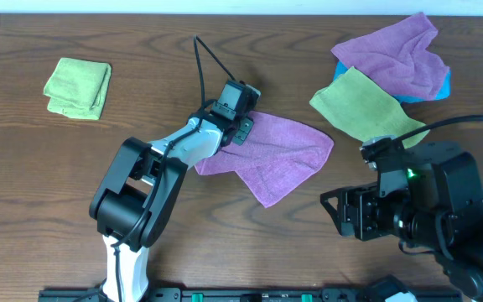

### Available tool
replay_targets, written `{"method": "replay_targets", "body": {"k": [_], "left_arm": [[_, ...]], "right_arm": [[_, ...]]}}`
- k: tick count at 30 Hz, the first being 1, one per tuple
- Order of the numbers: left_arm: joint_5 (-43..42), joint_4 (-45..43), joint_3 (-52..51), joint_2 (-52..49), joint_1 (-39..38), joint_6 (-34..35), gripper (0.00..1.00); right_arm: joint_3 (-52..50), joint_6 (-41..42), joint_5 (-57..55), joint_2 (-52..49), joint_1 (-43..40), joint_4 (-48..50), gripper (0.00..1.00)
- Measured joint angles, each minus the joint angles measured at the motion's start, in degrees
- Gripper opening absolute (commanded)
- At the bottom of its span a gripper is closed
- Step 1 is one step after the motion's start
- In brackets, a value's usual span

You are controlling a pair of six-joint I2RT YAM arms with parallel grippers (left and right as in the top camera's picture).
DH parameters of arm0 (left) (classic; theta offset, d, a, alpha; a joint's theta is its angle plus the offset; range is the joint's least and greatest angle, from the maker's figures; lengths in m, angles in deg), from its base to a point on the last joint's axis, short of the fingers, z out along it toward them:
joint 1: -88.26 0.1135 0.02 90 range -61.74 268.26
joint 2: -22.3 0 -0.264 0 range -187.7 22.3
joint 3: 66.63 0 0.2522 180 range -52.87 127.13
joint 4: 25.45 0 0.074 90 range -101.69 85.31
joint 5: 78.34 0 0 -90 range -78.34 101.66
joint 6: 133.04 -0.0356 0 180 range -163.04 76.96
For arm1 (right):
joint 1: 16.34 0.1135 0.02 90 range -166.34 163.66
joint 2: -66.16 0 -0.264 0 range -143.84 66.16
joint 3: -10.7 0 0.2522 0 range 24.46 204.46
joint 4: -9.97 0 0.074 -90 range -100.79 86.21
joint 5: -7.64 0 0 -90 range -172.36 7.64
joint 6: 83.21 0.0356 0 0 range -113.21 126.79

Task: Fold the cloth
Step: 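Grasp the purple cloth's left corner with the left gripper, right grasps right corner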

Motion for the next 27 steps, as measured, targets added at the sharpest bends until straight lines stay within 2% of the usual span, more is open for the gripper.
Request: {"method": "replay_targets", "body": {"k": [8,11,12,13,14,15,19,23,27], "left_arm": [[15.08,8.5,1.01,-0.02,3.41,0.22,0.06],[18.03,13.6,1.62,0.02,7.78,2.4,0.06],[18.23,15.19,1.79,0.11,9.44,3.58,0.06],[18.05,16.24,1.95,0.17,10.69,4.33,0.05],[17.46,17.55,2.23,0.24,12.31,5.14,0.06],[16.74,18.38,2.36,0.39,13.4,5.64,0.06],[14.29,20.09,2.78,0.74,15.04,6.75,0.06],[14.16,21.05,2.95,0.76,15.02,6.95,0.06],[14.12,21.4,3.04,0.76,15.02,7.17,0.06]], "right_arm": [[-2.56,-0.46,-0.31,0.02,0.0,0.26,0.72],[-6.47,-0.55,-0.48,-0.28,0.0,3.52,0.64],[-8.37,-0.63,-0.68,-0.7,0.0,5.38,0.57],[-10.01,-0.9,-0.72,-1.01,0.02,7.34,0.46],[-12.59,-0.76,-0.59,-1.86,0.02,11.61,0.14],[-15.23,-1.01,-0.09,-3.1,0.04,16.15,0.02],[-23.58,-1.09,3.28,-10.84,0.83,36.76,0.01],[-25.35,-0.92,5.46,-24.94,2.73,53.66,0.02],[-25.35,-0.55,6.4,-35.54,4.48,61.44,0.01]]}}
